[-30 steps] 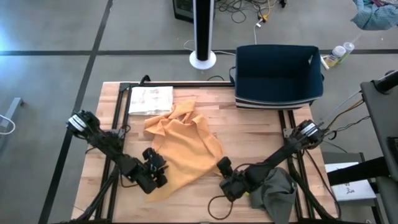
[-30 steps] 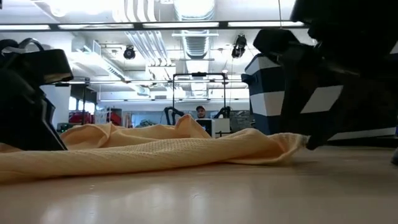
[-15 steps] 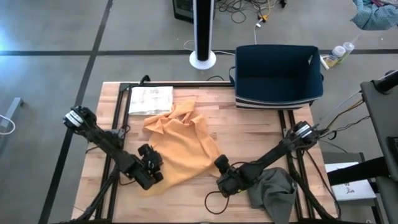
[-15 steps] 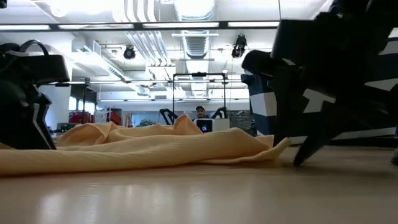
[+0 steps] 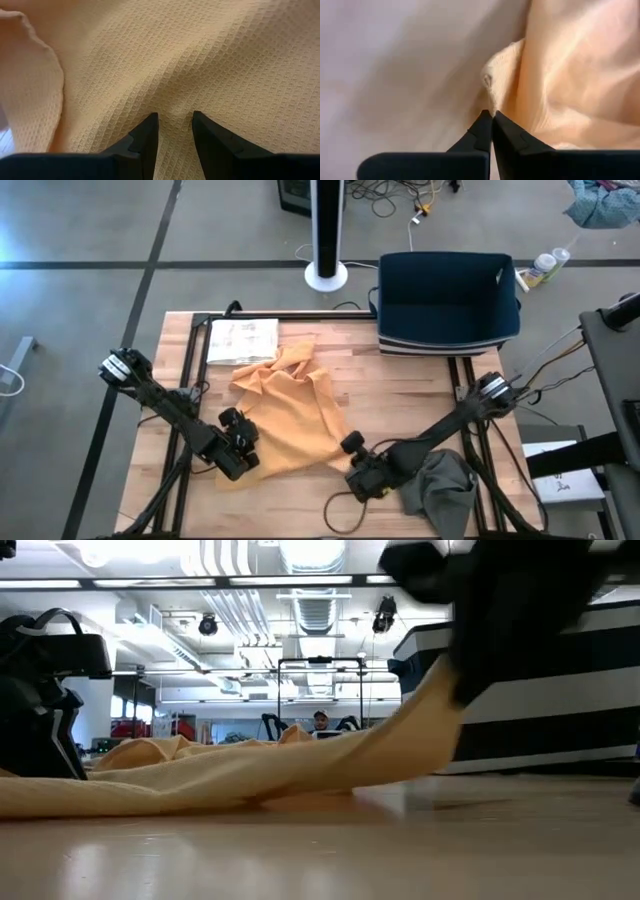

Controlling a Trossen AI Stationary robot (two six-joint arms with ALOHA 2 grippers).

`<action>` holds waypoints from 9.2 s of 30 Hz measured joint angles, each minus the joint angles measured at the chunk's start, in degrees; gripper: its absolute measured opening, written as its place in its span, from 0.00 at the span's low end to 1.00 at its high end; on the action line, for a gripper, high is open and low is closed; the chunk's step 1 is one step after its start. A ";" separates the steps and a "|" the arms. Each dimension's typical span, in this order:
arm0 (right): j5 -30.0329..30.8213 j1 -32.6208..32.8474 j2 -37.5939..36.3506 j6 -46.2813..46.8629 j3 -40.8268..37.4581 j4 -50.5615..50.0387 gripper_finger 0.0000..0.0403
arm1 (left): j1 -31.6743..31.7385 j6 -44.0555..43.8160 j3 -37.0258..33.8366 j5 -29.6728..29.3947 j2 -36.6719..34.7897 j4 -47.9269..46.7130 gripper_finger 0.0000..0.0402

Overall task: Fold towel
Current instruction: Fold the yellow towel

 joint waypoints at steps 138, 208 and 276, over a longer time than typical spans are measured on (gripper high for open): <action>-29.53 -29.56 10.15 8.65 48.72 -20.58 0.00 | 42.52 44.53 3.45 29.54 -42.02 -6.55 0.45; -18.65 -31.53 1.27 8.81 48.96 -32.80 0.00 | 49.82 92.83 8.53 23.46 -9.06 11.28 0.40; -31.02 -51.50 -2.93 -15.03 38.77 -20.17 0.00 | 72.35 74.50 57.75 28.71 -18.76 -55.35 0.00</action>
